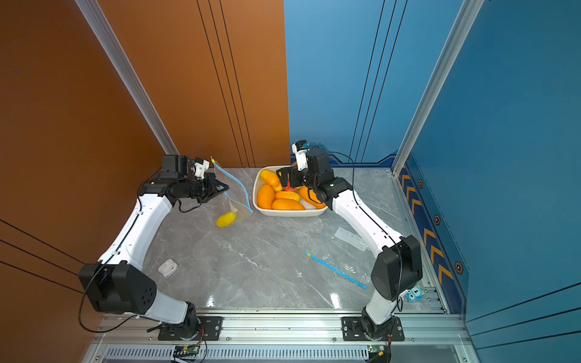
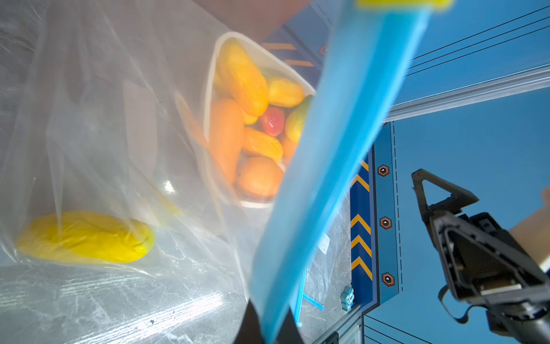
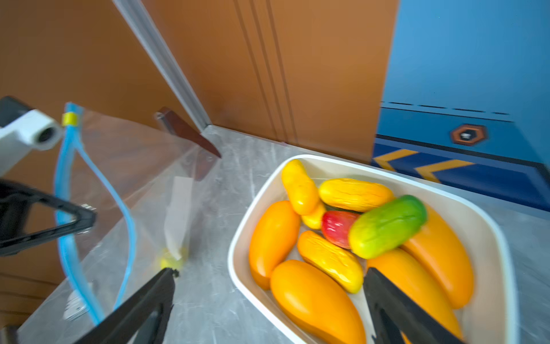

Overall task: Place the mango in a zip-top bag and seal the zipper
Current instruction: Place the mango in the zipper food storage bag, then pick up the mango from the basket.

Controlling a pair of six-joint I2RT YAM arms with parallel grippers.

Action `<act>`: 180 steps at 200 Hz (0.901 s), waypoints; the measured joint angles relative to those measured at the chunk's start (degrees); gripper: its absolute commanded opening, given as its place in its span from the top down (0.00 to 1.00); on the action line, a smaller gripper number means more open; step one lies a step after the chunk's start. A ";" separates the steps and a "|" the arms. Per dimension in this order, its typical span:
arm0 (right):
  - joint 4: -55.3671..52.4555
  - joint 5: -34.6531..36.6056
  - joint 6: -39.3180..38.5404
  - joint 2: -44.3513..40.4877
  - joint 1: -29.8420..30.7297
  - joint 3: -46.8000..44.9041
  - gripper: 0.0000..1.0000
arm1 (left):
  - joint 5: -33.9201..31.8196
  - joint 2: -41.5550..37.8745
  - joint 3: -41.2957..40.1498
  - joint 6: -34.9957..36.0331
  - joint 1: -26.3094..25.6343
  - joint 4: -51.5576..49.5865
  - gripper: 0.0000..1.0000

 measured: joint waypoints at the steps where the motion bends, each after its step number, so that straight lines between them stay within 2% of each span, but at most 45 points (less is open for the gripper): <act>1: -0.39 0.09 -0.09 0.31 -0.15 0.33 0.00 | 0.00 -0.07 -0.09 0.02 0.00 0.00 1.00; 31: -15.34 6.01 -5.81 17.22 -5.18 17.88 0.00 | -0.13 -0.94 -1.38 0.35 0.11 0.04 1.00; 67: -29.44 10.36 -12.63 32.35 -5.11 26.38 0.00 | -0.15 -1.38 -1.88 0.48 0.39 0.04 1.00; 103: -36.33 12.13 -17.55 35.10 -4.85 28.79 0.00 | -0.13 -1.88 -1.99 0.66 0.42 0.07 1.00; 139: -37.57 14.19 -20.26 35.98 -5.05 34.25 0.00 | -0.13 -1.88 -2.21 1.07 0.42 0.07 1.00; 180: -38.34 11.72 -22.08 41.66 -5.64 38.95 0.00 | -0.15 -1.88 -2.62 2.01 0.31 0.04 1.00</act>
